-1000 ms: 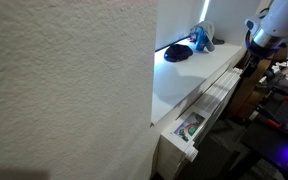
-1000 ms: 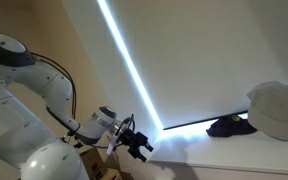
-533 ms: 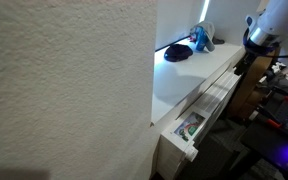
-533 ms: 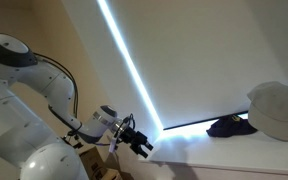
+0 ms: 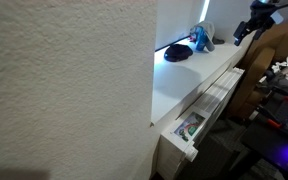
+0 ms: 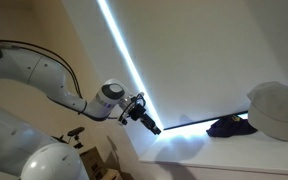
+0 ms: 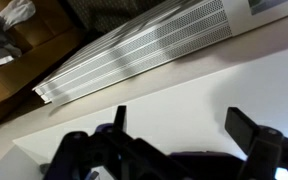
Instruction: Move the black cap to the left
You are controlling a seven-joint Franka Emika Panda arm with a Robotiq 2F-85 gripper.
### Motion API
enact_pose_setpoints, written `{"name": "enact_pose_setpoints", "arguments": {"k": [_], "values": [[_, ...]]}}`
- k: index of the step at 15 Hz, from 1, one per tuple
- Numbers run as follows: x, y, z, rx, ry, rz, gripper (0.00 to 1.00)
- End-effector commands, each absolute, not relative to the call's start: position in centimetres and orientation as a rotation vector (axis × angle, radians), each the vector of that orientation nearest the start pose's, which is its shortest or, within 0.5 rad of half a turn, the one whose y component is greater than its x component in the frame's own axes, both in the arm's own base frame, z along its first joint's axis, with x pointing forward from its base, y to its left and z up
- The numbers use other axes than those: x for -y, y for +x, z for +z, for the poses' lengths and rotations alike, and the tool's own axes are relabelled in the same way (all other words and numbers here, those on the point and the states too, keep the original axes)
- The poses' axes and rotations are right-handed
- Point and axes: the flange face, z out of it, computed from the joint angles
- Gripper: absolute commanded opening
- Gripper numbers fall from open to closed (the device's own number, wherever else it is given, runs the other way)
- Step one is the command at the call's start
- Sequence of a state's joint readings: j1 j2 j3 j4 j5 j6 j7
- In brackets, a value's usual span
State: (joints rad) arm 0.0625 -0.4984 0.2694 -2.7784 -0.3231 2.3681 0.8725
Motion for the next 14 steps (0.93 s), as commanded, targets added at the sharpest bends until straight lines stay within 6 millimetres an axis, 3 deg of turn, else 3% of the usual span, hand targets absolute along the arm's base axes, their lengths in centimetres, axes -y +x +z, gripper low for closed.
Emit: {"name": "enact_pose_setpoints", "arguments": {"k": [1,2,5,6,11,14], "values": [[-9.5,35.3,36.5,-0.656,-3.301,-0.449,1.00],[-8.8,35.6,36.8,-0.684,-3.290,-0.459,1.00],[-9.4,35.5,36.7,-0.658,-3.298,-0.462,1.00],[-9.3,36.3,37.9,-0.761,-3.254,-0.536,1.00],[-5.7,44.5,47.5,-1.148,-2.970,-0.783,1.00],[-2.1,49.6,50.6,-1.354,-2.792,-0.942,1.00]]}}
